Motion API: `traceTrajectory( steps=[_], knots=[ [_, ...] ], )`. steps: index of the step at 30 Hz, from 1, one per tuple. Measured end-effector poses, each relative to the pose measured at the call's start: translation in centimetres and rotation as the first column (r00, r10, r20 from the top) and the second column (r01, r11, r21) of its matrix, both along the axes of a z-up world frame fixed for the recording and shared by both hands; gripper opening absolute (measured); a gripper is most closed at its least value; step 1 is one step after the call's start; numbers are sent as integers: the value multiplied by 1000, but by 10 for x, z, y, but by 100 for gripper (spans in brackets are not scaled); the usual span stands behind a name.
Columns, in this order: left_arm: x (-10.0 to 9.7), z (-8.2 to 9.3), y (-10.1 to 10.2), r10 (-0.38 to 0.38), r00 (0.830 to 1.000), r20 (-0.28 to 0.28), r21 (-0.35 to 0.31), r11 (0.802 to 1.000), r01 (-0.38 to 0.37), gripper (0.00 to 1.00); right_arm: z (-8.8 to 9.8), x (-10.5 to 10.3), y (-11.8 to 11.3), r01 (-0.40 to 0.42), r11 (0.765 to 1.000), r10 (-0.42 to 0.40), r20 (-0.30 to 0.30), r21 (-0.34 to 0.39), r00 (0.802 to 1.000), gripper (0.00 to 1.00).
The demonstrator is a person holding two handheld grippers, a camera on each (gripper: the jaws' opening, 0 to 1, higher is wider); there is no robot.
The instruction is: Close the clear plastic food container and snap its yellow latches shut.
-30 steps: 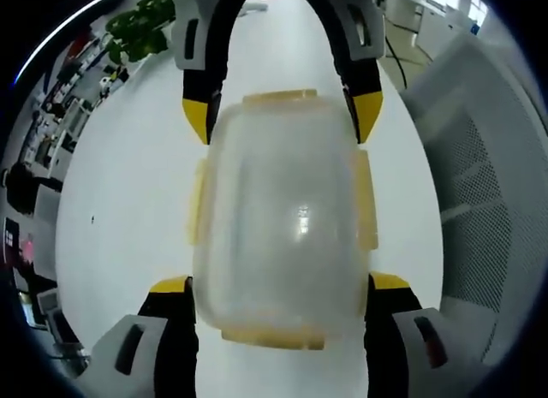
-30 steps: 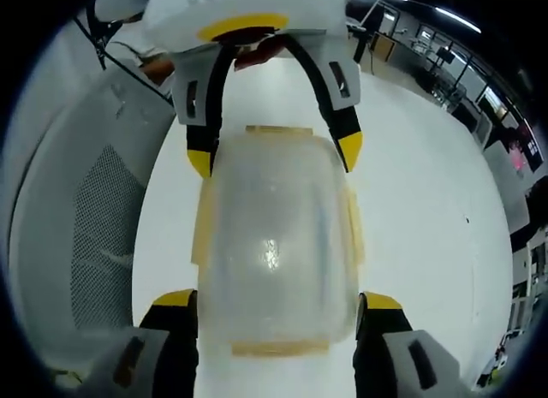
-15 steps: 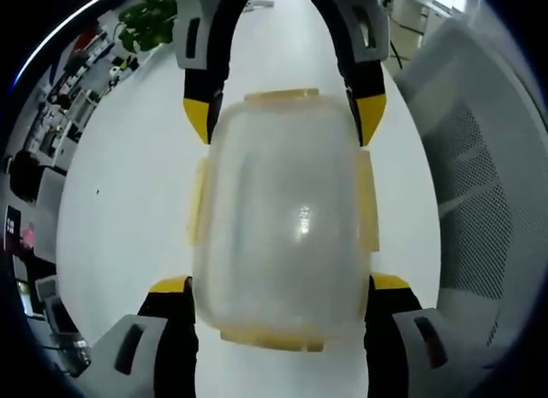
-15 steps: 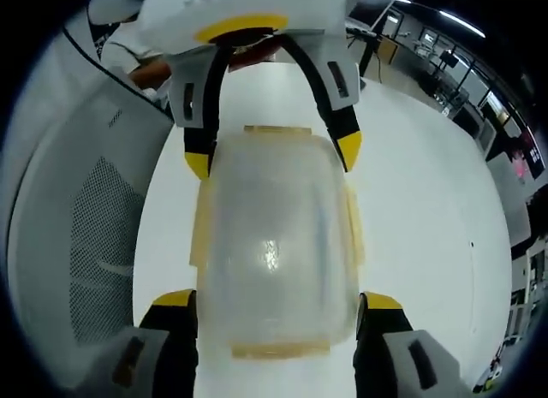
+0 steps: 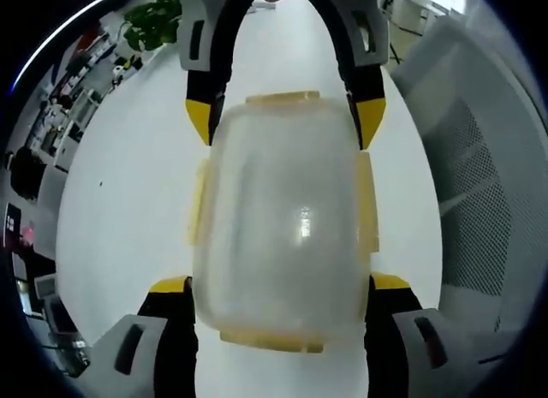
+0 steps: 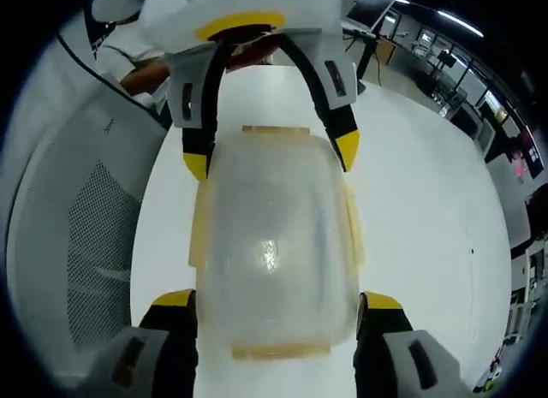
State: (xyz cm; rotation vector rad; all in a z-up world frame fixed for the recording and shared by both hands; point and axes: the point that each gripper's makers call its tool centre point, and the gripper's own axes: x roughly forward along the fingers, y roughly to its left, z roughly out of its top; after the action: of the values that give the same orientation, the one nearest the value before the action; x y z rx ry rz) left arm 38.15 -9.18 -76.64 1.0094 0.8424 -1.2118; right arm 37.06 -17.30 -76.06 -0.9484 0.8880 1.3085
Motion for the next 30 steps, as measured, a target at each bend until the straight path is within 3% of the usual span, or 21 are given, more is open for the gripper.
traceTrajectory(
  steps=[30],
  knots=[
    [54, 2, -11, 23, 1000, 1, -29, 999, -23, 79, -1, 59, -11, -20, 998, 20, 4, -56, 1000, 75]
  ],
)
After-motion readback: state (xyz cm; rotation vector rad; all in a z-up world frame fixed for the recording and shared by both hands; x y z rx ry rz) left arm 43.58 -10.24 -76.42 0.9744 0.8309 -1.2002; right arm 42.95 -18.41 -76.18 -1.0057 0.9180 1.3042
